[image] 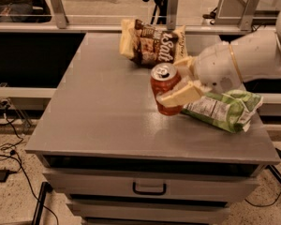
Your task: Knock coke can over
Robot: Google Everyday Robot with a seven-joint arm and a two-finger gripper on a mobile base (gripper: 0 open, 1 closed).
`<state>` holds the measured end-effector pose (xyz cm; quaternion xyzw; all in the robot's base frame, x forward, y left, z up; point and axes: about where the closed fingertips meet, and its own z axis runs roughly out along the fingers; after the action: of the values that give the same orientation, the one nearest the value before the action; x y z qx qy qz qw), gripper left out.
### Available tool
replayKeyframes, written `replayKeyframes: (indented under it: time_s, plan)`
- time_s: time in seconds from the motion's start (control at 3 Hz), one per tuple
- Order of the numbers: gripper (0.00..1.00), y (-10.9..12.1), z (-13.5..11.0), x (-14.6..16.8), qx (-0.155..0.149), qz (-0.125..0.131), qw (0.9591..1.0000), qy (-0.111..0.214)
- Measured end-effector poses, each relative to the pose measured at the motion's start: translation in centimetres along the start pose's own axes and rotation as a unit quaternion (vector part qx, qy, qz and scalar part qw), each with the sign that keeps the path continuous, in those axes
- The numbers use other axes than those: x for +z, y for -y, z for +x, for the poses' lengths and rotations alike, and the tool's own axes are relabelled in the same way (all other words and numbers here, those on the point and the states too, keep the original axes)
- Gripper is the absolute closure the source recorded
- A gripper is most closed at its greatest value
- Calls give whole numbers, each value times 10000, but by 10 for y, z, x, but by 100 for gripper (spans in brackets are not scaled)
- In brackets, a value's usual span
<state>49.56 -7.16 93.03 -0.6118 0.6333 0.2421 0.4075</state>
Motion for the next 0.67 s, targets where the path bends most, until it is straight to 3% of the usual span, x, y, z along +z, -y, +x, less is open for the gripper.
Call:
replayKeyframes:
  time_s: [0.33,0.67]
  plan:
    - [100,30,-18,-1,-166,-85,9984,-538]
    - [100,61,-27,-5,-427,-143,9931,-1079]
